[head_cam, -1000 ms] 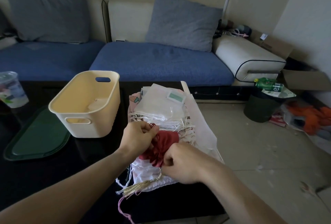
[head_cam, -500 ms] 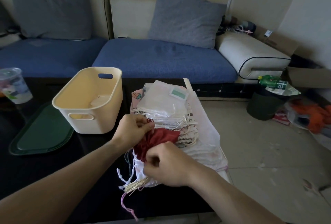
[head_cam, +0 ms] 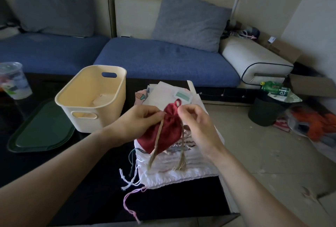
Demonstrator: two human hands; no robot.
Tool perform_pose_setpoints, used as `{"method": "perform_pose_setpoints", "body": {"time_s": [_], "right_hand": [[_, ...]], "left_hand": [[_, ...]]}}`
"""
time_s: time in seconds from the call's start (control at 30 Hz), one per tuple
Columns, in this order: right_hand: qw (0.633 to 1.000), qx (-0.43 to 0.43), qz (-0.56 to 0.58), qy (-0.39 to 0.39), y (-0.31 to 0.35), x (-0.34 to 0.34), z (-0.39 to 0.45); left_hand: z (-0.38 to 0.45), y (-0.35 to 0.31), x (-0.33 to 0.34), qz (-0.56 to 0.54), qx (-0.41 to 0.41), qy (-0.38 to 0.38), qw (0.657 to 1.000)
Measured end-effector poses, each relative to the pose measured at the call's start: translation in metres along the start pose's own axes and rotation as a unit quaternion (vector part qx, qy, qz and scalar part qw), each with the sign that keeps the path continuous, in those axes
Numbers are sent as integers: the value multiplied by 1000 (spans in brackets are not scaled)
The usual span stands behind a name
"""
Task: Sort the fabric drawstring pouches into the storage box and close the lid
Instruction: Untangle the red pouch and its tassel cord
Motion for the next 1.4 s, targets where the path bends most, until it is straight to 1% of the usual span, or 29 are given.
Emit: {"method": "perform_pose_setpoints", "body": {"time_s": [0.07, 0.1, 0.13, 0.2, 0.27, 0.3, 0.33, 0.37, 0.43, 0.5, 0.53, 0.57, 0.6, 0.63, 0.7, 0.73, 0.8, 0.83, 0.87, 0.93, 1.03, 1.07, 1.1, 1.13, 1.2, 1.23, 1.27, 1.3, 1.4], "right_hand": [[997, 53, 29, 52, -1, -1, 4], [995, 63, 36, 64, -3, -1, 5], [996, 60, 35, 60, -4, 1, 6], [999, 35, 10, 22, -5, 6, 7], [999, -4, -31, -15, -6, 12, 9], [998, -26, -47, -23, -4, 15, 10], [997, -46, -60, -26, 0, 18, 13], [995, -64, -71, -26, 6, 24, 17], [990, -103, -91, -35, 24, 40, 33], [983, -141, -96, -68, 48, 61, 57], [980, -155, -95, -85, 60, 75, 72], [976, -167, -95, -98, 72, 88, 85], [974, -177, -91, -107, 83, 105, 98], [972, -187, -88, -113, 91, 119, 109], [966, -208, -95, -119, 101, 151, 130], [964, -214, -101, -124, 105, 167, 138], [962, -214, -95, -142, 108, 198, 148], [962, -207, -94, -153, 107, 212, 151], [964, -195, -101, -147, 103, 224, 151], [965, -183, -170, -83, 84, 248, 147], [940, -169, -294, 46, 41, 267, 136], [926, -161, -333, 80, 28, 269, 134], [899, -165, -387, 119, 19, 268, 132], [858, -183, -452, 161, 13, 266, 131], [761, -237, -562, 221, 10, 265, 132], [731, -252, -591, 231, 12, 265, 133], [720, -265, -601, 222, 13, 268, 135], [725, -280, -598, 195, 15, 270, 138], [776, -328, -535, 64, 26, 275, 144]], "left_hand": [[2, 0, -4, -69, -46, -44, 996], [3, 1, -7, -84, -61, -58, 993], [3, 1, -9, -94, -73, -64, 991], [1, 1, -15, -96, -97, -56, 989], [-3, 1, -24, -40, -86, -37, 995], [-4, 0, -29, 11, -61, -37, 997], [-5, 0, -34, 61, -37, -54, 996], [-5, 0, -40, 93, -14, -85, 992], [-5, 0, -53, 110, 32, -178, 977], [-7, -1, -68, 151, 89, -296, 939], [-8, 0, -78, 189, 103, -336, 917], [-9, 2, -88, 234, 99, -353, 900], [-9, 8, -101, 285, 77, -349, 889], [-9, 13, -111, 333, 37, -333, 881], [-14, 23, -128, 391, -49, -304, 867], [-17, 27, -133, 397, -72, -300, 865], [-20, 36, -141, 388, -90, -306, 865], [-20, 39, -143, 382, -97, -304, 867], [-21, 44, -145, 373, -107, -299, 872], [-21, 54, -148, 352, -124, -287, 882], [-21, 62, -149, 323, -132, -268, 898], [-20, 63, -149, 319, -130, -265, 900], [-20, 64, -149, 321, -125, -266, 900], [-20, 63, -149, 324, -120, -268, 899], [-18, 63, -149, 329, -109, -271, 898], [-17, 62, -148, 329, -106, -271, 898], [-16, 63, -149, 330, -104, -271, 898], [-15, 63, -149, 330, -100, -271, 898], [-12, 64, -149, 330, -99, -270, 899]]}}
Point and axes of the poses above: each hand's wrist, its own z-axis towards the middle knuckle, its own x-axis out of the palm, y = z × x, the point moved 1 cm from there along z, towards the middle knuckle, and after that the axes turned 13 degrees about -y, right-handed, at the moved point
